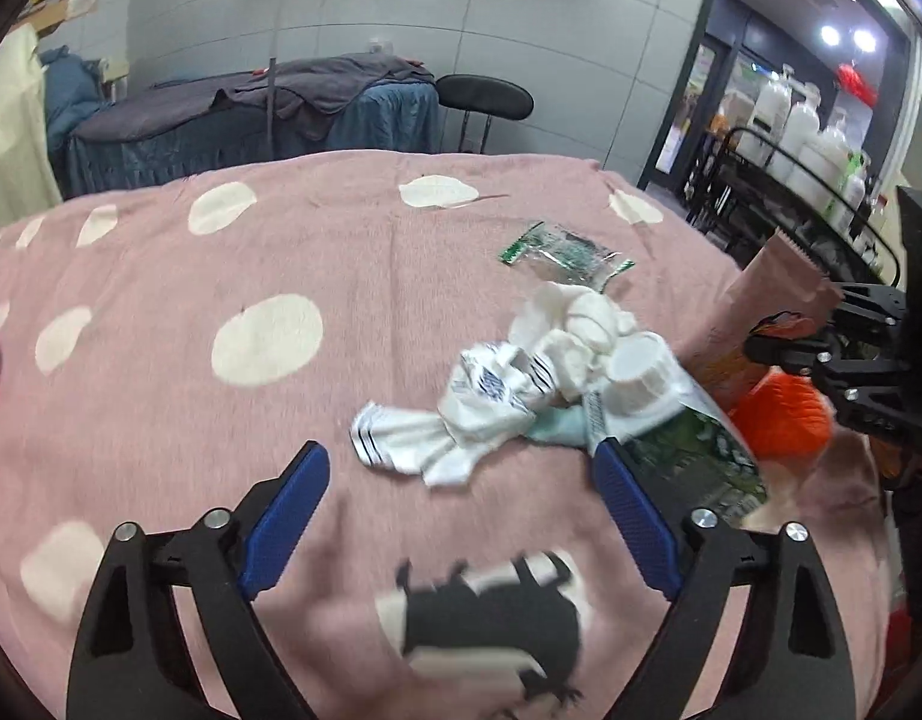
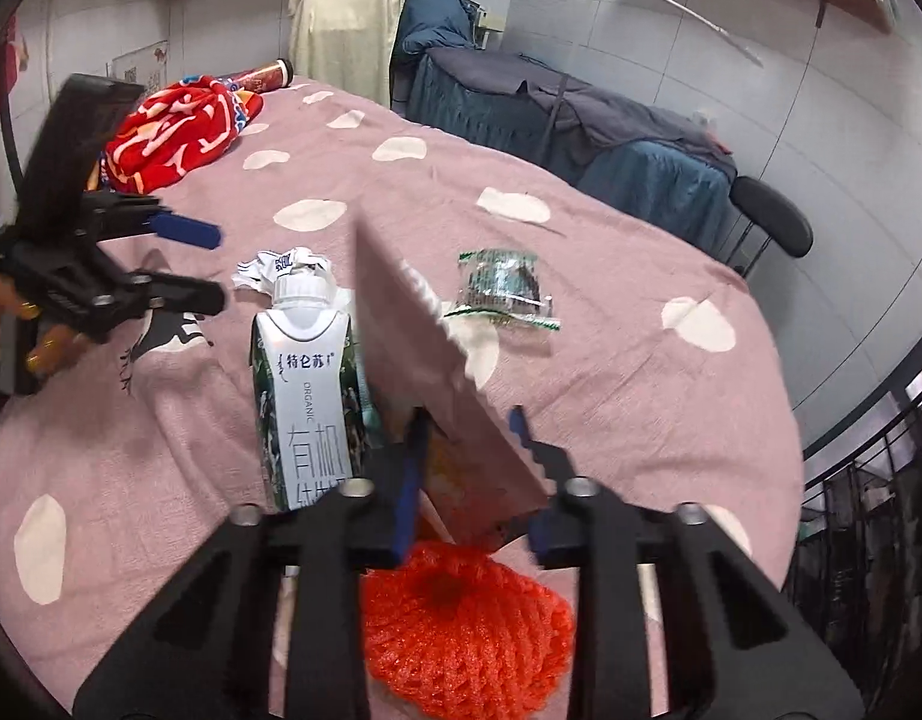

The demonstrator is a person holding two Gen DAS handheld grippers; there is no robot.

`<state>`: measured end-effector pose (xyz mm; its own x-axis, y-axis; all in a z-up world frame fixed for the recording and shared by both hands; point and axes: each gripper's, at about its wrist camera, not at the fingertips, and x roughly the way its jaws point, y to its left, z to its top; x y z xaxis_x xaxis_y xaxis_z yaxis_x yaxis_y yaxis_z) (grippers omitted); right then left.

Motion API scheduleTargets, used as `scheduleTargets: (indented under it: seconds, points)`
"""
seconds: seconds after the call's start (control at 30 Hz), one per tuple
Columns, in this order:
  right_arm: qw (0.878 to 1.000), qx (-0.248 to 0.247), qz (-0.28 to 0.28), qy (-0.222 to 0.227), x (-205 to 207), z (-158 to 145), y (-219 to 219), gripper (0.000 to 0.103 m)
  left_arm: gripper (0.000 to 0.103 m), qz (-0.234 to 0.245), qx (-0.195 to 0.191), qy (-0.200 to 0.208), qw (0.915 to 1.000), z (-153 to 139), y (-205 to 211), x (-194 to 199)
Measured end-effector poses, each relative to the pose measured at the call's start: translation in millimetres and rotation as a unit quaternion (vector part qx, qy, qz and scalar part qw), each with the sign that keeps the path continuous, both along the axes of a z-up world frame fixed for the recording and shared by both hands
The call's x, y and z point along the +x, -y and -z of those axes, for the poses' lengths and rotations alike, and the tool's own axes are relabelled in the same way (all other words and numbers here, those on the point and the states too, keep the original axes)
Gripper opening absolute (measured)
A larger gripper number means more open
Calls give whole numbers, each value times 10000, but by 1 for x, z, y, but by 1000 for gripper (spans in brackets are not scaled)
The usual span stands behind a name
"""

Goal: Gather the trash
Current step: 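Grasp the pink snack bag with the right tool while the left tool grasps white tissue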

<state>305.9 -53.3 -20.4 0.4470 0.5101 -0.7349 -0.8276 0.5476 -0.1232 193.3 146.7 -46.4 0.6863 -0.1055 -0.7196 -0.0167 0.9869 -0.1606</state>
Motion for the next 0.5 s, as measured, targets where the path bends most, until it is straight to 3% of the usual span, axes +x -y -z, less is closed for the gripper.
scheduleTargets:
  seconds: [0.1,0.23,0.3,0.37,0.5]
  points:
    - [9994,290,28,-163,0,-1,7,8,82,265,-10,-85,9996,4,-4,20]
    - [9979,565,230,-196,1,-7,13,4,66,421,-336,-228,9983,11,-10,39]
    - [9966,720,332,-217,0,-10,15,4,57,483,-522,-246,9972,14,-10,41]
    - [9956,817,425,-181,-1,-13,17,4,38,488,-612,-202,9967,13,-8,39]
    - [9922,1063,642,-42,-6,-22,19,4,36,292,-727,-144,9968,11,-9,30]
